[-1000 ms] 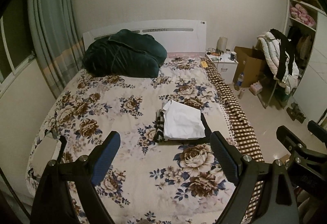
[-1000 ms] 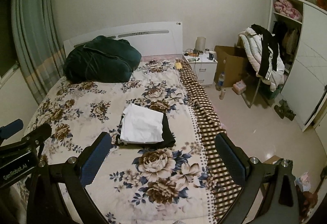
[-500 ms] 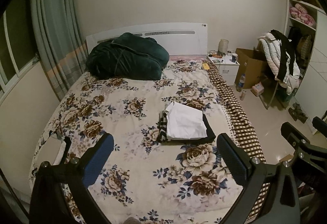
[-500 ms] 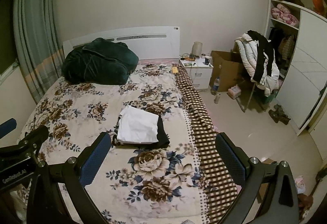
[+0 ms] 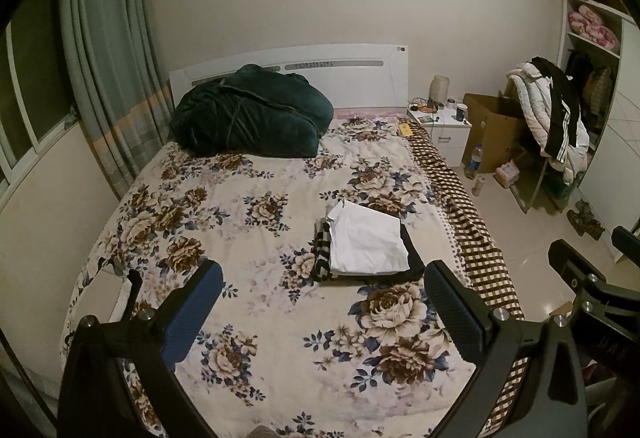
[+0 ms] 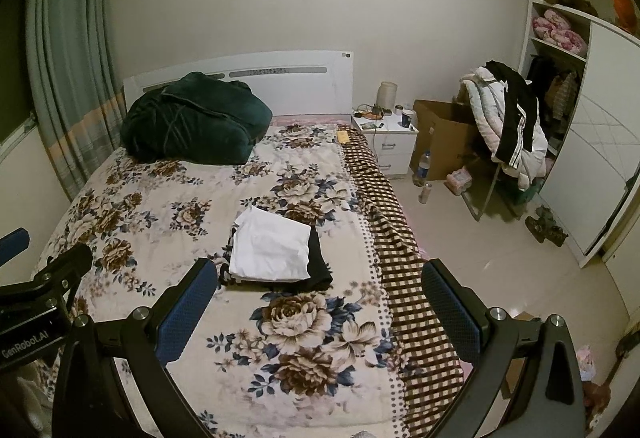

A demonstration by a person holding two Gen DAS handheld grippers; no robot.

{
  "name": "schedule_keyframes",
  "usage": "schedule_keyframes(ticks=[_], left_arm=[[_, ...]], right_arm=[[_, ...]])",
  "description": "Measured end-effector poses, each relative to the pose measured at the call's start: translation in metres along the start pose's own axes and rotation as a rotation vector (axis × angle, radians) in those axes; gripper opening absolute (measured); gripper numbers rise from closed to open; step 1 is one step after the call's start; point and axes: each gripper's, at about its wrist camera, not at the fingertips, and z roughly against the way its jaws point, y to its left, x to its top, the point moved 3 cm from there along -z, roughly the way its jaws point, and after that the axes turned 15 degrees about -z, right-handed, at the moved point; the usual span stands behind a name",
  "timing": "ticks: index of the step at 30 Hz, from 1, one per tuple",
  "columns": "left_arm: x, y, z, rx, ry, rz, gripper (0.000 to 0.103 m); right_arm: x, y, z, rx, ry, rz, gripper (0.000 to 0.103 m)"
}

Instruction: Fold small clothes

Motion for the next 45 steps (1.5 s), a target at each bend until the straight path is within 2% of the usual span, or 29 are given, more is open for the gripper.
schedule_keyframes(ticks=[16, 45], left_arm=[[0.004, 0.010, -0.011, 0.005, 0.012, -0.004, 0.103], [0.000, 0.009, -0.014, 0.016, 0.010, 0.013, 0.103]], right_arm=[[0.010, 0.009, -0.020, 0.022, 0.033, 0.017, 0.103], [0.010, 0.015, -0.028, 0.035, 0.036, 0.017, 0.103]])
